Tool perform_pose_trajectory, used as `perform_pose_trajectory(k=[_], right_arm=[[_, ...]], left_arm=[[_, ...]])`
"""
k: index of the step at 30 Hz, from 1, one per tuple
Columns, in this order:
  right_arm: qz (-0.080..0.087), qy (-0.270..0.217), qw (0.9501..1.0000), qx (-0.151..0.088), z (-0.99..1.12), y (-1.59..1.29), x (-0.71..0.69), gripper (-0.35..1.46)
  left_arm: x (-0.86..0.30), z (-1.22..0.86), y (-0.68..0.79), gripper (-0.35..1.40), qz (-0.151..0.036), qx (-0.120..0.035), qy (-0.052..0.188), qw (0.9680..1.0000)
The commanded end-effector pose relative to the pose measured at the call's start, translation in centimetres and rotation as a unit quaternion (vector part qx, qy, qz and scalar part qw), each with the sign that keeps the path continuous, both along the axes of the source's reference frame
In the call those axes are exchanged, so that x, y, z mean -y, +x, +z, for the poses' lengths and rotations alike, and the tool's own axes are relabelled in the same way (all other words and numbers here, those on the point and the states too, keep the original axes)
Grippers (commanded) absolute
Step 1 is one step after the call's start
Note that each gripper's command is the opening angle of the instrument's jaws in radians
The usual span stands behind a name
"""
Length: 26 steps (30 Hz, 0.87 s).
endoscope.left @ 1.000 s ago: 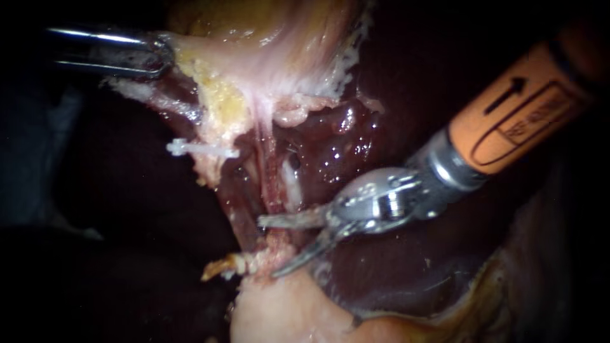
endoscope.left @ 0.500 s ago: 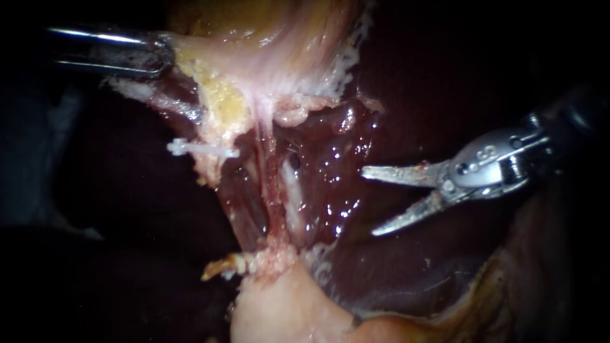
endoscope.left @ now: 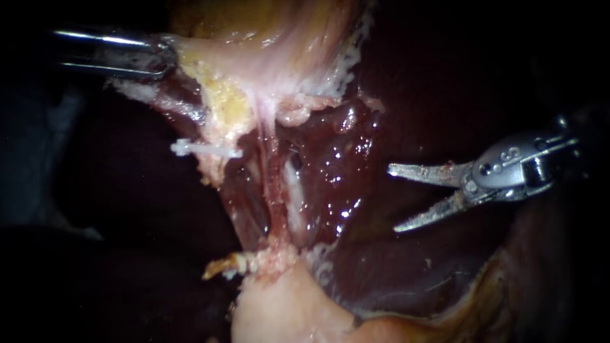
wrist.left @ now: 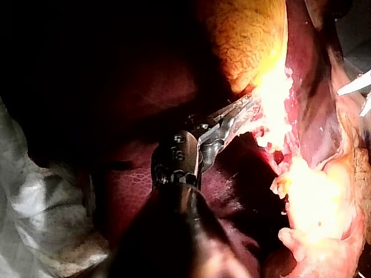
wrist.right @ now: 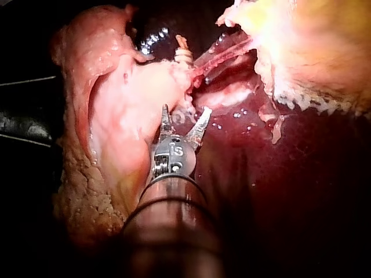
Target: Go back from the cut left tube
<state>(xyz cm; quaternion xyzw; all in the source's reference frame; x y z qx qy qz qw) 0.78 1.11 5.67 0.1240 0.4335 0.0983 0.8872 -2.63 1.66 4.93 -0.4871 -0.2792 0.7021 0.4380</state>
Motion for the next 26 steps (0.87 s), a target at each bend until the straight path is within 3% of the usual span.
perform_pose_trajectory(k=[1, 13, 26], right_arm=[[0.000, 0.000, 1.0000, 0.000, 0.00, -0.01, 0.00, 1.45], [0.000, 0.000, 1.0000, 0.000, 0.00, -0.01, 0.00, 1.45], [-0.006, 0.001, 1.0000, -0.004, 0.00, -0.01, 0.01, 1.45]], left_arm=[[0.01, 0.02, -0.03, -0.35, -0.002, -0.002, -0.002, 1.0000], [0.26, 0.42, -0.49, -0.35, 0.008, -0.003, -0.010, 0.9999], [0.26, 0.48, -0.50, -0.35, 0.012, -0.003, -0.010, 0.9999]])
